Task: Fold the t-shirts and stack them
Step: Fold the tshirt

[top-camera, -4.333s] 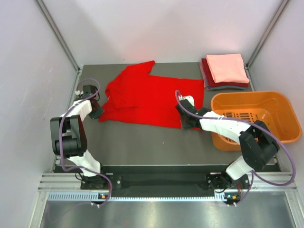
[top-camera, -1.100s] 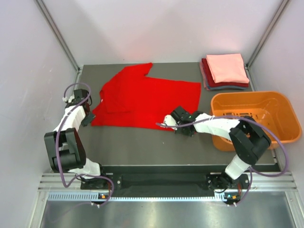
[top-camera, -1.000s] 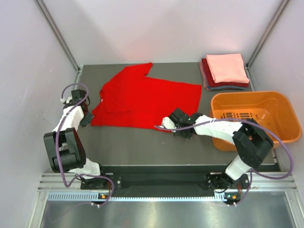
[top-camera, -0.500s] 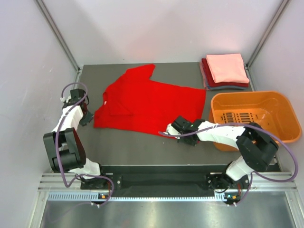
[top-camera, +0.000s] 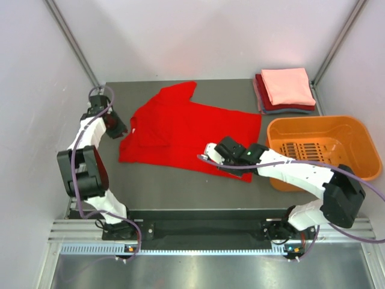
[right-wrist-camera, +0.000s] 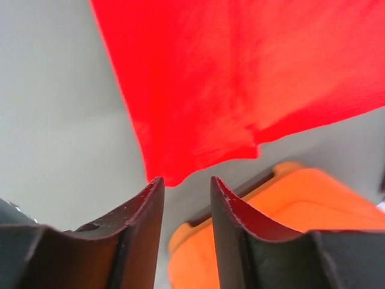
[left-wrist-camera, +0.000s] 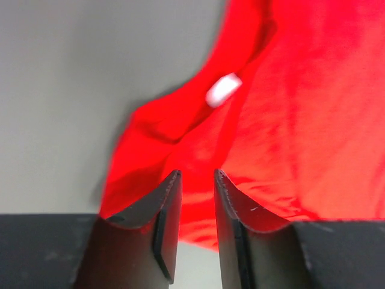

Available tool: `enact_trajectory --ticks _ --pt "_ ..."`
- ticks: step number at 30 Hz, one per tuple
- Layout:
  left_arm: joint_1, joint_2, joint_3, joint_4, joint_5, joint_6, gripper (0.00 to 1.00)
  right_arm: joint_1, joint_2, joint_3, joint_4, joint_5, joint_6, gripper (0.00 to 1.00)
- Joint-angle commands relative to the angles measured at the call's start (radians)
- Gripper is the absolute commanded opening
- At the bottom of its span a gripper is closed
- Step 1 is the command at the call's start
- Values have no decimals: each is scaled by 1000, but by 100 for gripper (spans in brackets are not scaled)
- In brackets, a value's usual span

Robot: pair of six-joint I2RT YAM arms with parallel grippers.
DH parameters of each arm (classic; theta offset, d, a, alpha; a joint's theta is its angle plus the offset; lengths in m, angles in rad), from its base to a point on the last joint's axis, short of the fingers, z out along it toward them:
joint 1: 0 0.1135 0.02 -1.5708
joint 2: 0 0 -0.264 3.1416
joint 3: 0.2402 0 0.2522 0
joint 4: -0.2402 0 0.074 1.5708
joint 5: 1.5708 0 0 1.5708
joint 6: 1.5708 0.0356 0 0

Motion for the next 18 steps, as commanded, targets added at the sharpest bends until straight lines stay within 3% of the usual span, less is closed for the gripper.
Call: enact_trajectory --ticks 1,8,12,18 --pt "-47 90 116 56 107 61 34 10 -33 82 -38 23 9 39" --pt "-133 271 306 36 58 85 37 4 -35 95 -8 49 -8 38" --pt "-149 344 358 32 -71 68 38 -3 -42 118 50 55 30 37" --pt "-155 421 403 59 -73 60 40 -5 -21 123 109 71 56 36"
